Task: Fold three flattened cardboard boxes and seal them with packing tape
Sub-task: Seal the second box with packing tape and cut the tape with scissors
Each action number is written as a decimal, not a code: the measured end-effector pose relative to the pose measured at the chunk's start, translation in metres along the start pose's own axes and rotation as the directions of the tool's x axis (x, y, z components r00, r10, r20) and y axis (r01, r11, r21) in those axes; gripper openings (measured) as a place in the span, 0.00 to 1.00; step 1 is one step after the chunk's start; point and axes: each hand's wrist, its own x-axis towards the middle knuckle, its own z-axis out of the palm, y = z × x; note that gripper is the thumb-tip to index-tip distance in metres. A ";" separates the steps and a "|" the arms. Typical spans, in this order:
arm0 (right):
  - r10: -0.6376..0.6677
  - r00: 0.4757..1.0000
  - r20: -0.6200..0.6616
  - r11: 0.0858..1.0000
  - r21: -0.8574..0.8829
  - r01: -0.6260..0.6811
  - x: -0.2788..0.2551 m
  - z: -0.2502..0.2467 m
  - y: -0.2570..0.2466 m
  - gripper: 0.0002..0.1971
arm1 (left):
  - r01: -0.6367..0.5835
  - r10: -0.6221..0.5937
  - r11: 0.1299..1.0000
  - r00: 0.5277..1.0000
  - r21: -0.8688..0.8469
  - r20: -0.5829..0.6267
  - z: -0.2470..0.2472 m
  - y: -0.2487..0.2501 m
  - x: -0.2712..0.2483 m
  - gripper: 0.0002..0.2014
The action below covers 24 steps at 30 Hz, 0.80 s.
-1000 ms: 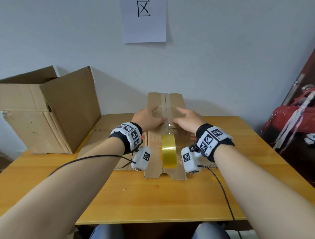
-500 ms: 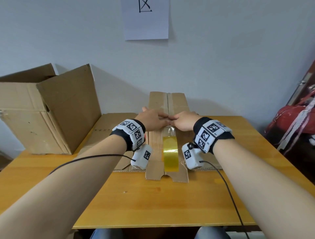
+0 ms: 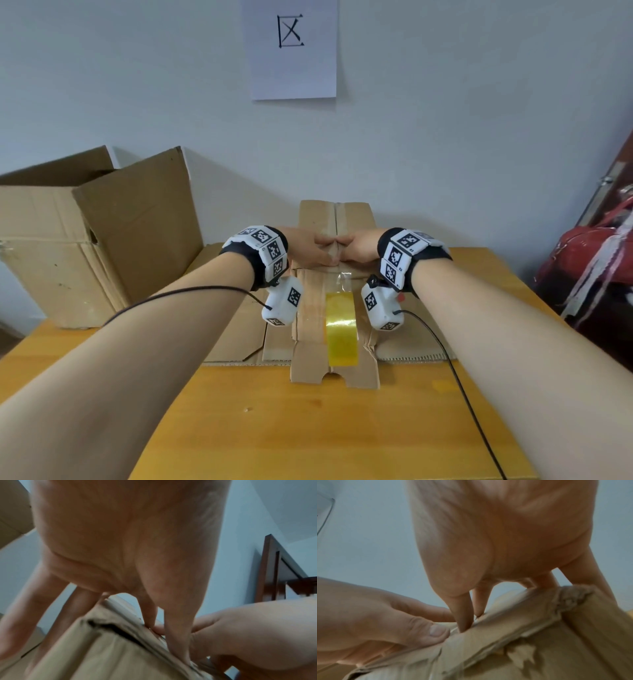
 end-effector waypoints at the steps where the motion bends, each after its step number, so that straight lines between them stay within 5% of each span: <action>1: 0.011 1.000 0.006 1.000 -0.019 -0.011 0.002 -0.001 0.000 0.26 | 0.005 -0.005 1.000 1.000 0.028 0.007 -0.003 0.002 0.001 0.33; 9: 0.051 0.998 0.024 0.991 -0.124 -0.047 0.030 -0.017 -0.001 0.26 | 0.065 -0.061 0.998 0.986 -0.022 0.156 -0.029 0.011 0.026 0.35; 13: 0.033 0.999 -0.005 0.994 -0.109 -0.033 0.044 -0.032 0.007 0.26 | 0.092 -0.091 0.996 0.988 -0.003 0.125 -0.040 0.010 0.051 0.35; 17: 0.071 0.997 0.019 0.997 0.018 -0.072 0.068 -0.039 0.019 0.33 | 0.090 -0.088 0.995 0.996 -0.053 0.029 -0.046 0.002 0.076 0.33; 24: 0.086 0.996 0.006 0.982 0.170 -0.086 0.079 -0.043 0.030 0.35 | 0.129 -0.119 0.988 0.987 -0.089 0.108 -0.048 -0.005 0.089 0.37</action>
